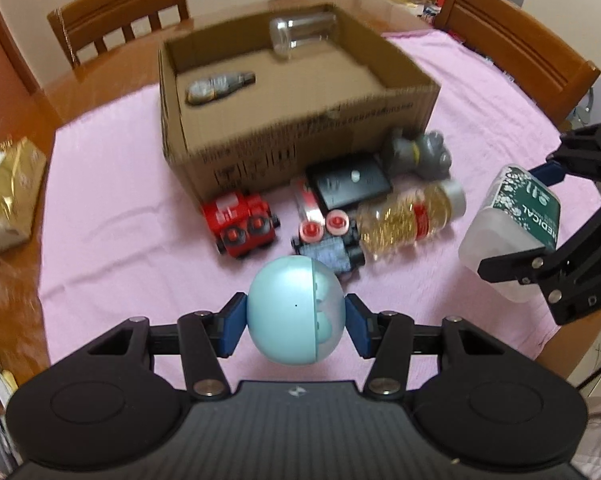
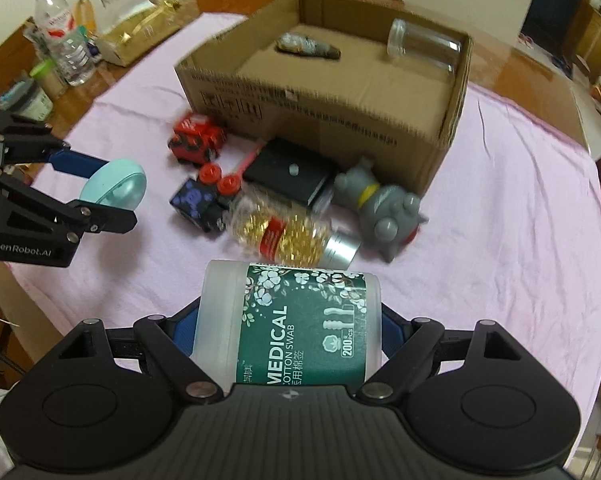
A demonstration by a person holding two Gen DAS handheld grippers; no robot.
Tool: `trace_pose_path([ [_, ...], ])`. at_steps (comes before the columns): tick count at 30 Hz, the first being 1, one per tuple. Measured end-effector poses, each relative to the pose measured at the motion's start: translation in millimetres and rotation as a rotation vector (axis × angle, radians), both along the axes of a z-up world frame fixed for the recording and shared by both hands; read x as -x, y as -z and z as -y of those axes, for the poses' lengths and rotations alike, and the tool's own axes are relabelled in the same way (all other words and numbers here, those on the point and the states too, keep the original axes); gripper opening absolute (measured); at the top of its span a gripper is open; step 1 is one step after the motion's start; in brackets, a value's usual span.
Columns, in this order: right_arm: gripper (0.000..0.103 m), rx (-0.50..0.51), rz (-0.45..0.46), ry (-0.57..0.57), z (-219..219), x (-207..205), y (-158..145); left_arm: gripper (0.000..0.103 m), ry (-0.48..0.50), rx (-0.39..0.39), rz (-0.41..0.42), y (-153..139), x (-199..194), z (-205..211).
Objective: Organize rigid objects
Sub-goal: 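Carry the teal case and the MEDICAL bottle with both tools toward the box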
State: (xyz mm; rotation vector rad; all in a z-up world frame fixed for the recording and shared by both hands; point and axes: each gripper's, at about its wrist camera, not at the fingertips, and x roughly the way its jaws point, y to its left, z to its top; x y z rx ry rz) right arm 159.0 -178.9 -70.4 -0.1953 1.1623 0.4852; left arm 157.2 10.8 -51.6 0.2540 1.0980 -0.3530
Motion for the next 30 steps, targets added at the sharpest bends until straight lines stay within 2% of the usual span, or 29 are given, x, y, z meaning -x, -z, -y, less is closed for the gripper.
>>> trace_pose_path([
  [9,0.087,-0.010,0.112,-0.031,5.6,-30.3,-41.0,0.051,0.008,0.033,0.134,-52.2,-39.1,3.1],
  [15,0.087,-0.015,0.170,-0.016,7.3,-57.3,-57.8,0.051,0.011,0.031,0.198,-65.4,-79.2,8.7],
  [21,0.087,-0.046,0.205,0.030,10.4,-87.3,-68.5,0.052,0.008,0.020,0.209,-49.2,-119.1,18.1],
  [30,0.087,-0.031,0.221,0.062,8.4,-112.1,-70.4,0.052,-0.037,0.004,0.162,-12.5,-147.1,14.4],
])
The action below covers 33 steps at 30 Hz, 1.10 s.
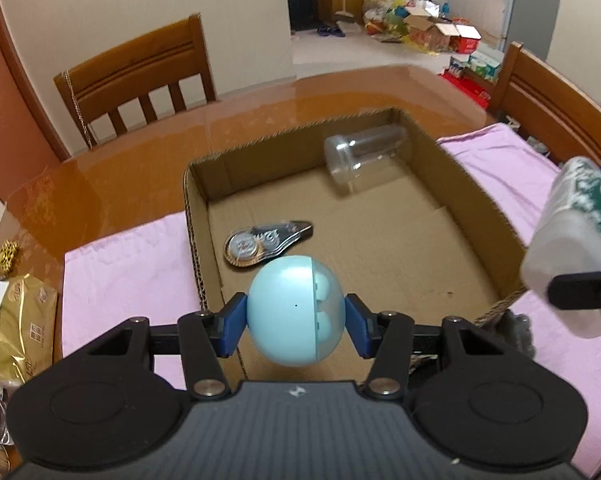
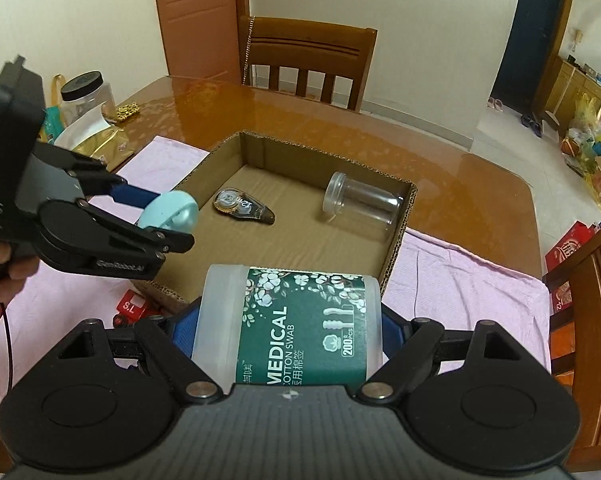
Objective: Organize rigid objects
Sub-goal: 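Carry the teal case and the MEDICAL bottle with both tools toward the box, then open the left tool to drop the teal case while the right tool releases the MEDICAL bottle into the box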
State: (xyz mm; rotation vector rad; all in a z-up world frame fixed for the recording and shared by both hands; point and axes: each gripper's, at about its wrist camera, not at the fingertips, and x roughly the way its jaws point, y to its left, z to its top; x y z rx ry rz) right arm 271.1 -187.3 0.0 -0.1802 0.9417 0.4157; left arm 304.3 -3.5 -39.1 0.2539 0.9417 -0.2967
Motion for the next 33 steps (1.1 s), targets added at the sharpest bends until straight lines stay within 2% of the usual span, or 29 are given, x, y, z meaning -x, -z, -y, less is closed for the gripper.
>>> trace_pose_path([
  [9,0.087,0.021,-0.020,0.006,-4.8,-6.7,8.1,0.053,-0.050,-0.004,0.036,11.8,-20.3,-3.9],
  [10,0.087,0.022,-0.020,0.006,-5.1,-7.6,8.4,0.058,-0.055,-0.003,0.055,10.7,-20.7,-4.4],
  [11,0.087,0.022,-0.021,0.006,-4.9,-8.8,8.5,0.072,-0.055,-0.006,0.063,9.2,-20.9,-4.7],
  [13,0.087,0.024,-0.020,0.009,-4.7,-11.6,8.3,0.089,-0.054,-0.005,0.079,2.9,-18.0,-5.3],
  [15,0.087,0.028,-0.017,0.010,-4.4,-14.1,8.1,0.091,-0.052,0.014,0.097,-6.3,-11.1,-8.6],
  [17,0.087,0.029,-0.016,0.011,-4.1,-17.5,8.1,0.098,-0.066,0.041,0.108,-15.5,-1.8,-15.4],
  [25,0.087,0.030,-0.013,-0.002,-8.3,-34.9,10.2,0.100,-0.233,0.072,0.157,-33.9,48.2,-53.0],
  [29,0.087,0.037,-0.015,-0.010,-13.1,-51.1,14.3,0.100,-0.329,0.051,0.183,-31.6,72.2,-68.0],
  [33,0.087,0.044,-0.021,-0.007,-17.8,-72.0,19.8,0.100,-0.361,0.036,0.161,-21.0,93.2,-76.2],
])
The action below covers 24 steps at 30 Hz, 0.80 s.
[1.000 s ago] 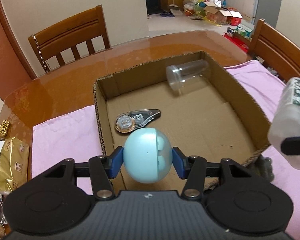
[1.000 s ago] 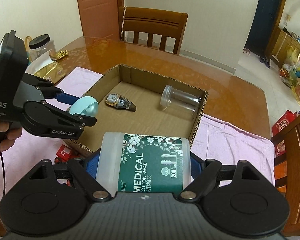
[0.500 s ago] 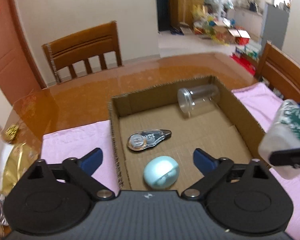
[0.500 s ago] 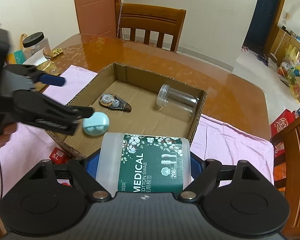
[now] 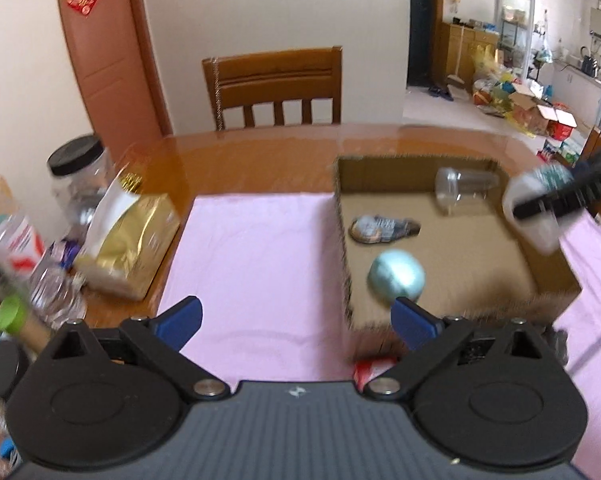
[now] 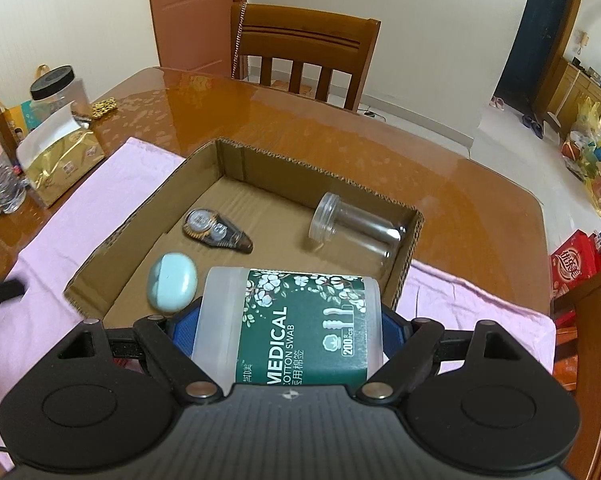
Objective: Organize rigid objects
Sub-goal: 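Open the left tool to drop the teal case while the right tool releases the MEDICAL bottle into the box, then move the left tool to the blue robot toy while the right tool approaches the gold capsule bottle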
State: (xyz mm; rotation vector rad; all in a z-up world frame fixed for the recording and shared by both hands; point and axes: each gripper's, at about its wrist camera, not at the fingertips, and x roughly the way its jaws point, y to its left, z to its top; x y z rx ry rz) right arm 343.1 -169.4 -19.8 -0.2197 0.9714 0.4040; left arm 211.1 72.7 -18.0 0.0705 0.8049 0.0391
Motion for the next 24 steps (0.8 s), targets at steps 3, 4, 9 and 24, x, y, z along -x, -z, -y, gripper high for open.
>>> trace_pose_path([
  [3,0.087,0.012,0.003,0.012,-3.8,-15.3,3.0,0.100,-0.015,-0.009,-0.025,9.6,13.9,-3.5],
  [4,0.087,0.012,0.006,0.016,-4.7,-20.3,3.8,0.100,-0.021,-0.013,-0.033,11.7,17.6,-4.5],
  [9,0.103,0.039,0.057,0.064,-5.4,-37.9,5.7,0.100,-0.055,-0.020,-0.051,18.9,28.8,-8.3],
  [24,0.103,0.018,0.049,0.085,4.8,23.4,-0.8,0.100,-0.023,-0.008,-0.077,26.5,26.1,1.7],
])
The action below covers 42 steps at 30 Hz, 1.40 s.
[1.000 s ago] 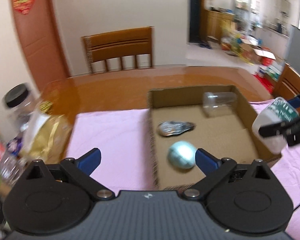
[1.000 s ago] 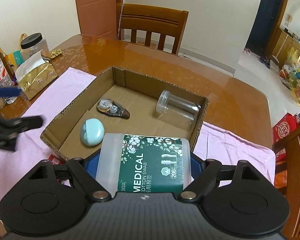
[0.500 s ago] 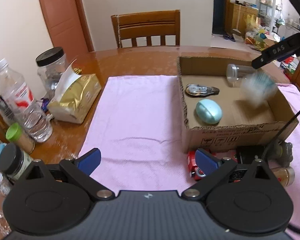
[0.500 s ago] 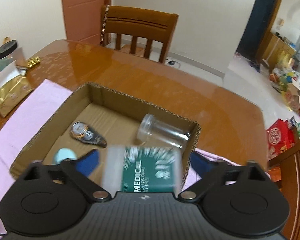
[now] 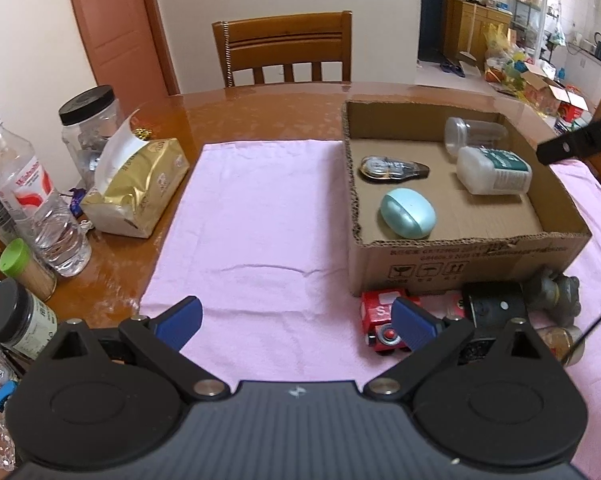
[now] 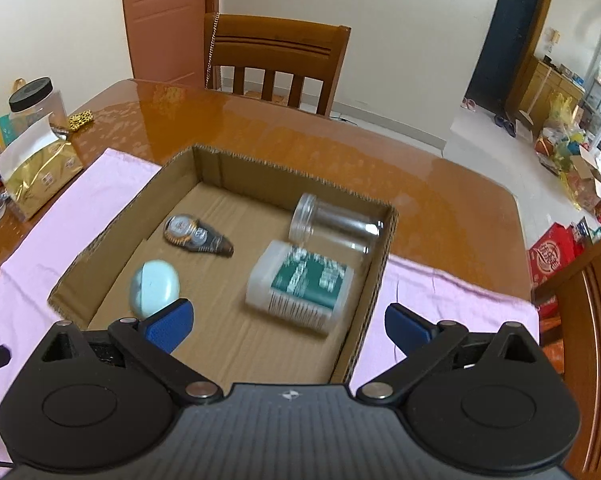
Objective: Organize rigid objects
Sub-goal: 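Move the left tool to the blue robot toy while the right tool approaches the gold capsule bottle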
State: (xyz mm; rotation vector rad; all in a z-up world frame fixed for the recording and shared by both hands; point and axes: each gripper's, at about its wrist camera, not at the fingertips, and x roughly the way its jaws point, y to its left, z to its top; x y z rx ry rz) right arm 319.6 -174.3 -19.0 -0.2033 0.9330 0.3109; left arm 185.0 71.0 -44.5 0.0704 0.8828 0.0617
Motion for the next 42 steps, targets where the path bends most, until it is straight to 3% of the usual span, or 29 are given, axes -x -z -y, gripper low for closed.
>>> trace_pose_path([
  [11,0.103,-0.022,-0.062,0.100,3.0,71.1,31.7,0.100,0.031,-0.007,-0.023,8.2,6.4,7.3],
  [18,0.103,-0.035,-0.084,0.085,-22.3,110.0,55.7,0.100,0.047,-0.004,-0.044,12.8,10.2,7.6],
  [25,0.103,0.023,-0.088,0.098,-45.5,120.0,81.3,0.100,0.073,-0.002,-0.057,14.9,11.5,8.2],
  [36,0.103,0.010,-0.157,0.171,-13.4,139.8,96.2,0.100,0.151,0.001,-0.088,25.0,10.7,22.3],
  [42,0.103,0.014,-0.193,0.187,1.3,144.9,112.8,0.100,0.219,0.050,-0.109,30.3,10.2,37.7],
])
